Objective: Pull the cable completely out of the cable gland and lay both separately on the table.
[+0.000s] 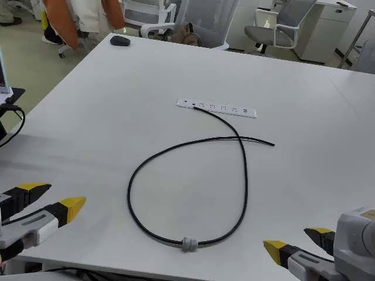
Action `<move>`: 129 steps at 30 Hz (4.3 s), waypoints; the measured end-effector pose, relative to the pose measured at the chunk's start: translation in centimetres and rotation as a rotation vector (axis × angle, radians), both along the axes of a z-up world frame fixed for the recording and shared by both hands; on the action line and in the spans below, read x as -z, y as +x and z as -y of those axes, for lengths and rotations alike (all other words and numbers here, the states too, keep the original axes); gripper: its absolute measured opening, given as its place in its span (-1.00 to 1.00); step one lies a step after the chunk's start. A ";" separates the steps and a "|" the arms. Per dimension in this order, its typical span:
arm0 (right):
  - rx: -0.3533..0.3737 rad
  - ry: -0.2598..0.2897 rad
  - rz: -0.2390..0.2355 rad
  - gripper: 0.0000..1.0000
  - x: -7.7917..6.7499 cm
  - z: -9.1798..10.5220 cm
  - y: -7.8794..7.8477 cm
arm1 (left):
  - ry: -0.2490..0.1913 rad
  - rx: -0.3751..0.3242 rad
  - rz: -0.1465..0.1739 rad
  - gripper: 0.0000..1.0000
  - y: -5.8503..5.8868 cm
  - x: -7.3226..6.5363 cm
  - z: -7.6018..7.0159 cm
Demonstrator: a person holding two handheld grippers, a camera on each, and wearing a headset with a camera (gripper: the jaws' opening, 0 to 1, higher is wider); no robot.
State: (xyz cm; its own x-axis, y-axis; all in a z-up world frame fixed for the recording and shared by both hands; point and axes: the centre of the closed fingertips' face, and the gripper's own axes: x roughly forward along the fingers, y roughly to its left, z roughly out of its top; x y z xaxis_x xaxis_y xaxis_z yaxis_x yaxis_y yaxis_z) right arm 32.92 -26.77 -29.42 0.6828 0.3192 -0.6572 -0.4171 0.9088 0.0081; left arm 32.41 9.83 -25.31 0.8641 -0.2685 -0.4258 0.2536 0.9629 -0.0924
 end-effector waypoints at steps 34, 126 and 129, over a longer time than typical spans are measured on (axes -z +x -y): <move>-0.008 0.015 -0.012 0.02 0.1 -0.1 0.0 | 0.004 -0.007 -0.010 -0.17 0.0 0.1 0.0; -0.029 0.027 -0.017 -0.04 -0.2 -0.2 -0.2 | 0.520 1.020 -0.349 -0.13 2.0 10.5 19.3; -0.032 0.017 -0.011 -0.06 -0.6 0.1 -0.2 | 0.531 1.035 -0.340 -0.15 2.1 10.9 19.5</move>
